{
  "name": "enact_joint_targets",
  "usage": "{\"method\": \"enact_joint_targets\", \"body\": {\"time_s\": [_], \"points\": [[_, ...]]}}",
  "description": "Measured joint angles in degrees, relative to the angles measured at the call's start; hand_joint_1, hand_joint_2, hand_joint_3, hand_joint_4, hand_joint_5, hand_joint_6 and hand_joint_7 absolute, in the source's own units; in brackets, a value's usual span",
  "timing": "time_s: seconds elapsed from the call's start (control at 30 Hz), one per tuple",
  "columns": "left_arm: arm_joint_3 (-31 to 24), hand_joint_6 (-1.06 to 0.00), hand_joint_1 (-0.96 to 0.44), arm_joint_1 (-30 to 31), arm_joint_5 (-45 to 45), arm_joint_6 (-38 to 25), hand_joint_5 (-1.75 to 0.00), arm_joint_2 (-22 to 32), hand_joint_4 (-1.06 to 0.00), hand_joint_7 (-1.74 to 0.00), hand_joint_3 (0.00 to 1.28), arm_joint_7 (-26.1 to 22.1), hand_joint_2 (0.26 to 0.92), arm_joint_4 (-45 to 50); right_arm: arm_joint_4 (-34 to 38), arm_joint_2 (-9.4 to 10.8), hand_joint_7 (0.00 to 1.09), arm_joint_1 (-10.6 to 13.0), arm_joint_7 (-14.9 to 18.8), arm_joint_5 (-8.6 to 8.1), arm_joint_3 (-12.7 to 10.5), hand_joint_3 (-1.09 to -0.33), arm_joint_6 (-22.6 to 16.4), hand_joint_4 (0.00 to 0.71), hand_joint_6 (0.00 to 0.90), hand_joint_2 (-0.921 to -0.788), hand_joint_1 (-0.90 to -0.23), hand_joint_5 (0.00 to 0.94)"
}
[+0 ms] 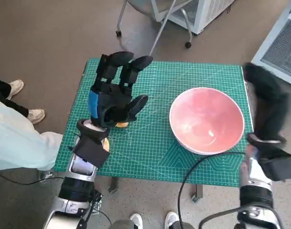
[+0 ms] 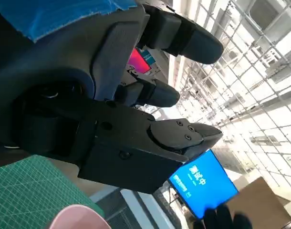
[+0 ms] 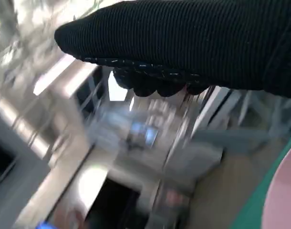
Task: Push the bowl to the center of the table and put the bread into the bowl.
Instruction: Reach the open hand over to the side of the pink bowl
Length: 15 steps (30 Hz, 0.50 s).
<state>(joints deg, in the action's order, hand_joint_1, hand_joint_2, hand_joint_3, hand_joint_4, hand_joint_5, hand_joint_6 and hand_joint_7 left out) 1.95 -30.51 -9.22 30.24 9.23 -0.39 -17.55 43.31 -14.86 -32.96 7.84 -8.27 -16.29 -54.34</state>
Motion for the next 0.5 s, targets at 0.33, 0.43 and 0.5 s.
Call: {"method": "enact_joint_targets", "body": {"time_s": [0.33, 0.43, 0.5], "points": [[-0.08, -0.19, 0.04, 0.08, -0.44, 0.0, -0.94, -0.01, -0.08, -1.06, 0.52, 0.38, 0.703, 0.14, 11.71, -1.46, 0.84, 0.51, -8.47, 1.68, -4.24, -0.843, -1.62, 0.361, 0.024, -0.921, -0.507, 0.004], [-0.18, -0.19, 0.04, 0.12, -0.63, -0.07, -0.94, 0.0, -0.08, -1.05, 0.52, 0.42, 0.701, 0.16, 15.46, -1.82, 0.8, 0.35, -9.6, 1.53, -5.11, -0.841, -1.41, 0.36, 0.044, -0.921, -0.506, 0.003], [-0.24, -0.19, 0.04, 0.13, -0.64, -0.11, -0.94, -0.01, -0.08, -1.05, 0.53, 0.42, 0.7, 0.19, 17.78, -1.94, 0.78, 0.15, -9.91, 1.15, -5.65, -0.843, -0.8, 0.353, 0.056, -0.921, -0.504, 0.001]]}}
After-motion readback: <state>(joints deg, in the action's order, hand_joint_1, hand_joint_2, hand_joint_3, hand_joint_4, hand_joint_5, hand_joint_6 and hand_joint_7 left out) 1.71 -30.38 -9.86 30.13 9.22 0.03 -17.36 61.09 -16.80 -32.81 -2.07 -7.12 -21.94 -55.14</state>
